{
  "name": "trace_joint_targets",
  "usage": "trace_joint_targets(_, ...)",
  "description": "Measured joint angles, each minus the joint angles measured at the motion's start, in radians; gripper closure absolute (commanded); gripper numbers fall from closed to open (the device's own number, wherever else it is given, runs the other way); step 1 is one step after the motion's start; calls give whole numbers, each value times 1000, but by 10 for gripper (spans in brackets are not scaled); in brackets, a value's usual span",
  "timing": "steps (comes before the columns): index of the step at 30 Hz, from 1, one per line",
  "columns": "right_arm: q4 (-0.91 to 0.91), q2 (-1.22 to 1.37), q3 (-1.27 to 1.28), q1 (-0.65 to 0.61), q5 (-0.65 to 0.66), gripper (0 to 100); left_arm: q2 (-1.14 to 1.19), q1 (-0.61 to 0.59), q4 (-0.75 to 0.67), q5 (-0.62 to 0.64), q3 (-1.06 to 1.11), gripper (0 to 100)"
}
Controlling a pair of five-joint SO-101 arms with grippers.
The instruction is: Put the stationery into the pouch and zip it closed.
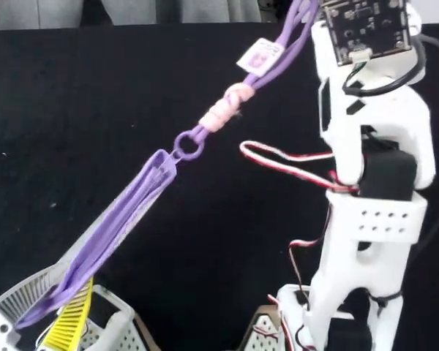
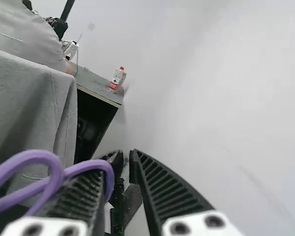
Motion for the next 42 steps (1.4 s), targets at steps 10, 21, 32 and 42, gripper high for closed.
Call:
trace_joint_targets(10, -193, 199, 38, 14, -2, 988, 5, 0, -23, 0, -5, 972)
trace_joint_targets(21, -23, 264, -86, 20, -2, 988, -3, -2, -94, 5, 175, 970)
trace_joint_targets(32, 86, 201, -84, -133, 3, 987, -17, -146, -453, 6, 796, 838)
trace_joint_targets(42, 87, 203, -66, -270, 5, 986, -17, -229, -511, 2, 890, 628)
